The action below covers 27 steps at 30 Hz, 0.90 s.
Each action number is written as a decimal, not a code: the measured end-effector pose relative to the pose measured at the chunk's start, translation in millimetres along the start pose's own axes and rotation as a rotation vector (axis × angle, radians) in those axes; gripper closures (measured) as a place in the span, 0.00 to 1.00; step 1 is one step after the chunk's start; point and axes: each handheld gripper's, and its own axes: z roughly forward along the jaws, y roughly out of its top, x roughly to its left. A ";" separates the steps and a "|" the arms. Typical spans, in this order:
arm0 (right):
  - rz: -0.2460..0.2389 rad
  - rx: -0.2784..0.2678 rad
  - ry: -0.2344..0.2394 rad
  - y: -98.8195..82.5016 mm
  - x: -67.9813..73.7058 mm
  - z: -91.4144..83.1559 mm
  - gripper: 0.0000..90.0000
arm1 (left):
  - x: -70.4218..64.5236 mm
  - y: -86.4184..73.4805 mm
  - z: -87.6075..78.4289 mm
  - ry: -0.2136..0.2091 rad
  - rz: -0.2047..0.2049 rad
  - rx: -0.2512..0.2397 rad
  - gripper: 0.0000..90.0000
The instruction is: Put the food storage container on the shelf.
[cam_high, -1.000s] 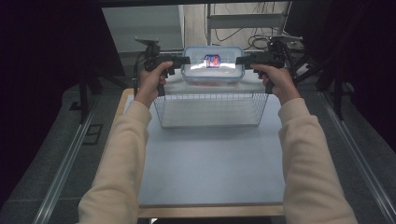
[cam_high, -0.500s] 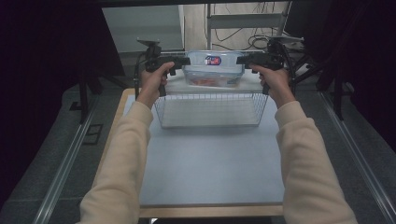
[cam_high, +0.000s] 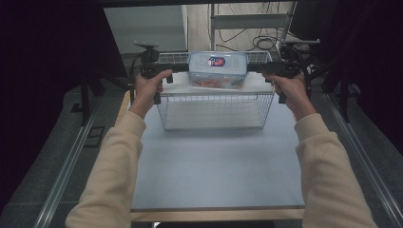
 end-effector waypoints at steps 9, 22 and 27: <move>-0.116 0.065 0.002 -23.7 8.5 -12.0 0.39 | -12.6 -21.6 -18.2 0.000 0.058 0.016 0.37; -0.222 0.121 0.031 -82.0 19.8 -26.2 0.35 | -29.2 -87.2 -43.3 -0.005 0.164 0.063 0.37; -0.239 0.144 0.039 -119.7 12.2 -27.7 0.33 | -31.9 -116.7 -45.8 -0.011 0.177 0.076 0.37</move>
